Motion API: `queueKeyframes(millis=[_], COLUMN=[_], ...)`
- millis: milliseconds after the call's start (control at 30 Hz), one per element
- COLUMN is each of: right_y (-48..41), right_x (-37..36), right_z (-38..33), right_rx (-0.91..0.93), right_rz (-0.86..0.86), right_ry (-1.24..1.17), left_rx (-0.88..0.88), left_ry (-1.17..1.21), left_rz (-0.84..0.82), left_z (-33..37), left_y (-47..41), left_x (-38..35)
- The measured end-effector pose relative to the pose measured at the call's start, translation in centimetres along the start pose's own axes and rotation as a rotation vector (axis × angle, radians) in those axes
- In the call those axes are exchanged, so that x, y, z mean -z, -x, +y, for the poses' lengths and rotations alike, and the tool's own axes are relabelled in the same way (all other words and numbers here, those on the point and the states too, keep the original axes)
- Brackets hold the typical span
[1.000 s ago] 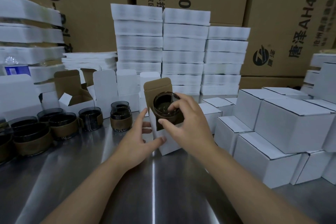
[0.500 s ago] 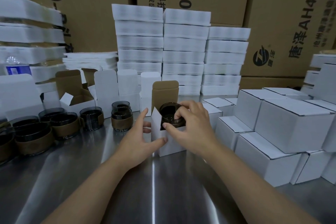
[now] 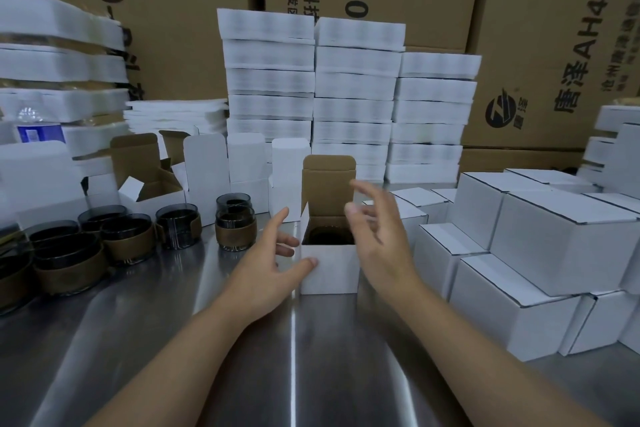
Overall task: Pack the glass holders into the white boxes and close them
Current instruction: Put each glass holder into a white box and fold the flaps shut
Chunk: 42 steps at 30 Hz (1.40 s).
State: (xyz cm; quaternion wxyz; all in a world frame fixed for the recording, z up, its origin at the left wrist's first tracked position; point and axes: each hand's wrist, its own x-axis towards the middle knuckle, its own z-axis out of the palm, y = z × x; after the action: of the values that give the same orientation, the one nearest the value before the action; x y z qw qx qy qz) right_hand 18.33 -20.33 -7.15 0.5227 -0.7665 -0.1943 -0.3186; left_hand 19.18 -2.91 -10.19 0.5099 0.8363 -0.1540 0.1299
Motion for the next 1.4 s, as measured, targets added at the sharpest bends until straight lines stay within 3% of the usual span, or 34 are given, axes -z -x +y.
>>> queueKeyframes(millis=[167,267,400,600,767,900,1400], right_y=[-1.0,-1.3,-0.9,-0.3,-0.2,0.0,-0.1], right_x=[-0.5,-0.6,-1.1,-1.1,-1.0,-0.9,-0.8], right_z=[0.6,1.6,2.2,1.5,1.0,0.7,0.5], right_rx=[-0.376,-0.603,-0.734,-0.681,-0.639,-0.625,-0.557], right_rz=[0.182,0.113,-0.051,-0.227,-0.293,-0.306,-0.283], right_ry=[-0.402,-0.455,-0.476,-0.423,-0.507,-0.526,-0.622], left_rx=[0.043,0.095,0.16,0.285,0.288,0.264,0.173], left_ry=[0.094,0.21,0.335,0.397,0.467,0.525,0.58], left_rz=[-0.006,0.043,0.089,0.053,0.036,-0.05,-0.038], left_z=[0.1,0.1,0.8,0.8,1.2,1.3,1.6], left_y=[0.0,-0.6,-1.2,-1.0,-0.7,-0.7,-0.6], left_x=[0.2,0.0,0.1,0.5,0.8,0.9,1.3])
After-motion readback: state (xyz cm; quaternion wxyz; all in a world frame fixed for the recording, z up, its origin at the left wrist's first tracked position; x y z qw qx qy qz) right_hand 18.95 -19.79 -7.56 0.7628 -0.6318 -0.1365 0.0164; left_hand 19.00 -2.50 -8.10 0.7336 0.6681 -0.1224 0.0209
